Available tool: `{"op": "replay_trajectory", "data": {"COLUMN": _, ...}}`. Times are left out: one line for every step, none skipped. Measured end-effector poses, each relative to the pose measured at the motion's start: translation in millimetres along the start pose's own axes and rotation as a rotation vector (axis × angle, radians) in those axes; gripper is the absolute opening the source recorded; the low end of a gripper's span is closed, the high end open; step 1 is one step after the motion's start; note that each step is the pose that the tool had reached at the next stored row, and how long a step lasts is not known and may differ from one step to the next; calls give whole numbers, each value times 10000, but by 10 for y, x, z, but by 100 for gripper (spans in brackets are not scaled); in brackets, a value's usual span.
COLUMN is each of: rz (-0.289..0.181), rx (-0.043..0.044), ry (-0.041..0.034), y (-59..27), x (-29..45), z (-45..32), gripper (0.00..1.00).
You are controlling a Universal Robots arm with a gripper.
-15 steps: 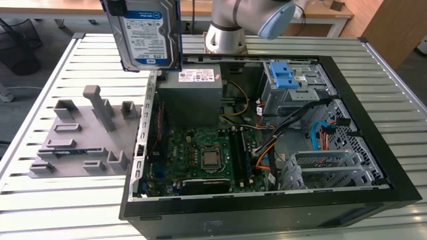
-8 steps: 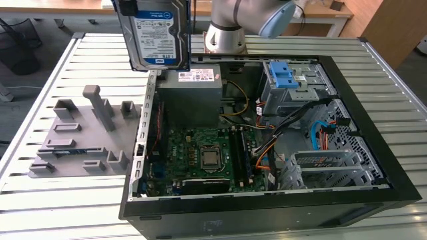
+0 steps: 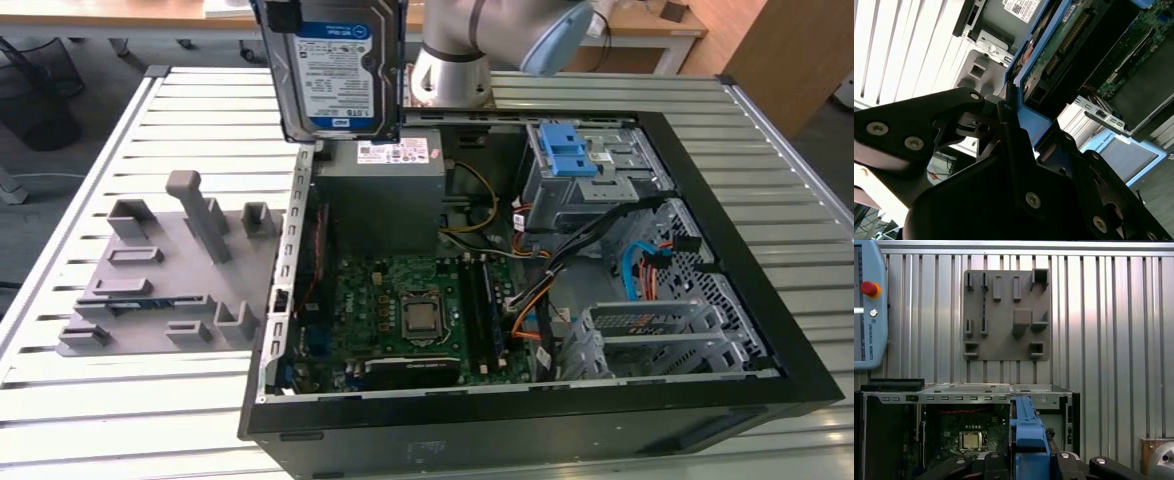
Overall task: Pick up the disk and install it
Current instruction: 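Pick up the disk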
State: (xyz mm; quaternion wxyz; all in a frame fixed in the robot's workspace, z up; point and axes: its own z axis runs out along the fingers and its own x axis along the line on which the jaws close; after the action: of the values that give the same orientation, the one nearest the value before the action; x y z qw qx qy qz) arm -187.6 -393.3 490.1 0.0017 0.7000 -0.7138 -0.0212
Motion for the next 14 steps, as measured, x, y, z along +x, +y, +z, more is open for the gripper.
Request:
{"op": "replay_trajectory", "data": {"rz": -1, "rx": -4, "ry": 1, "y": -24, "x": 0, "z": -1, "gripper": 37}}
{"op": "replay_trajectory", "data": {"rz": 0, "rx": -7, "ry": 1, "y": -48, "x": -1, "z": -2, "gripper": 37}}
{"op": "replay_trajectory", "data": {"rz": 0, "rx": -11, "ry": 0, "y": -71, "x": -1, "z": -2, "gripper": 37}}
{"op": "replay_trajectory", "data": {"rz": 1, "rx": -16, "ry": 0, "y": -98, "x": -2, "z": -3, "gripper": 37}}
{"op": "replay_trajectory", "data": {"rz": 1, "rx": -20, "ry": 2, "y": -121, "x": -2, "z": -4, "gripper": 37}}
{"op": "replay_trajectory", "data": {"rz": 0, "rx": -23, "ry": 1, "y": -144, "x": -3, "z": -5, "gripper": 37}}
{"op": "replay_trajectory", "data": {"rz": 0, "rx": -27, "ry": 1, "y": -167, "x": -3, "z": -6, "gripper": 37}}
{"op": "replay_trajectory", "data": {"rz": 0, "rx": -31, "ry": 1, "y": -190, "x": -4, "z": -6, "gripper": 37}}
{"op": "replay_trajectory", "data": {"rz": 1, "rx": -35, "ry": 1, "y": -213, "x": -4, "z": -7, "gripper": 37}}
{"op": "replay_trajectory", "data": {"rz": 1, "rx": -39, "ry": 1, "y": -235, "x": -5, "z": -8, "gripper": 37}}
{"op": "replay_trajectory", "data": {"rz": 1, "rx": -42, "ry": 1, "y": -252, "x": -5, "z": -8, "gripper": 37}}
{"op": "replay_trajectory", "data": {"rz": 1, "rx": -42, "ry": 1, "y": -263, "x": -5, "z": -9, "gripper": 37}}
{"op": "replay_trajectory", "data": {"rz": 1, "rx": -43, "ry": 2, "y": -269, "x": -5, "z": -9, "gripper": 37}}
{"op": "replay_trajectory", "data": {"rz": 1, "rx": -43, "ry": 1, "y": -270, "x": -5, "z": -9, "gripper": 37}}
